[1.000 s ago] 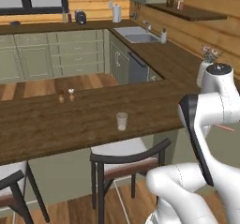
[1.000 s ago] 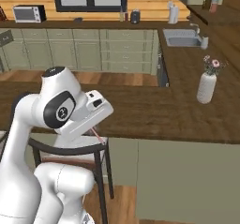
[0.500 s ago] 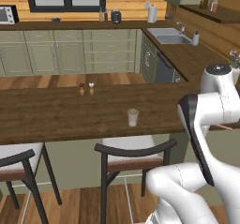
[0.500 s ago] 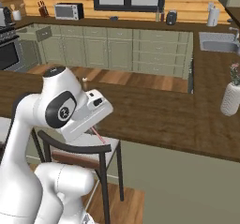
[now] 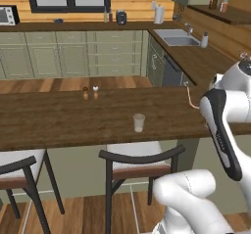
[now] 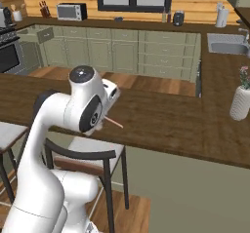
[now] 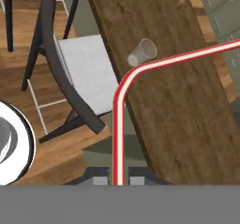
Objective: Take a straw from the drawer in front and place it inside the glass cup on the dining counter.
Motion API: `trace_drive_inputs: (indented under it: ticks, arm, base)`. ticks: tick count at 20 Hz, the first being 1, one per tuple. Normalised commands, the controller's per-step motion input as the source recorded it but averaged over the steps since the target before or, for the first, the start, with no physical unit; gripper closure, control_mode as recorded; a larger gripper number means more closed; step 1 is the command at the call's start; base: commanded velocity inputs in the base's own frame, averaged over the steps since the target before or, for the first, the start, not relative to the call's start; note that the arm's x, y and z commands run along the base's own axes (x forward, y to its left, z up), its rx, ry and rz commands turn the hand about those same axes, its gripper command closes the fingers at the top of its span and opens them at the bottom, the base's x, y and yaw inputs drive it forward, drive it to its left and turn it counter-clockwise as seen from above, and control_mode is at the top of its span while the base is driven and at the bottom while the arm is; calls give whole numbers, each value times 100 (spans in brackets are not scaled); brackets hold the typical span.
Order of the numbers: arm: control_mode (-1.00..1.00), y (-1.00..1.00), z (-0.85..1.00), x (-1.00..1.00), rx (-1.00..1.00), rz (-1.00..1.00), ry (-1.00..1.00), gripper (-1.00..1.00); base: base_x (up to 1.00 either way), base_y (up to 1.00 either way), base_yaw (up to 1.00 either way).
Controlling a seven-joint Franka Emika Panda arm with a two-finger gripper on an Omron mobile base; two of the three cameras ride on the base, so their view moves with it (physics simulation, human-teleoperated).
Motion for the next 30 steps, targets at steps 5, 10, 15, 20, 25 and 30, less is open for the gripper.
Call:
trace_drive_inputs:
  ticks: [5, 10, 15, 20, 25, 30]
  arm:
    - [-100, 17, 12, 38, 11, 32, -1, 100]
    - [-100, 37, 1, 20, 7, 21, 0, 100]
    - [-100, 37, 8, 27, 8, 25, 0, 100]
    - [-100, 58, -10, 59, 6, 17, 0, 100]
    - [-100, 64, -48, 83, 6, 16, 0, 100]
    - [-100, 22, -33, 72, 17, 23, 0, 100]
  base:
    - [0, 0, 0]
    - [0, 0, 0]
    - [0, 0, 0]
    - [0, 0, 0]
    - [0, 0, 0]
    - [0, 0, 0]
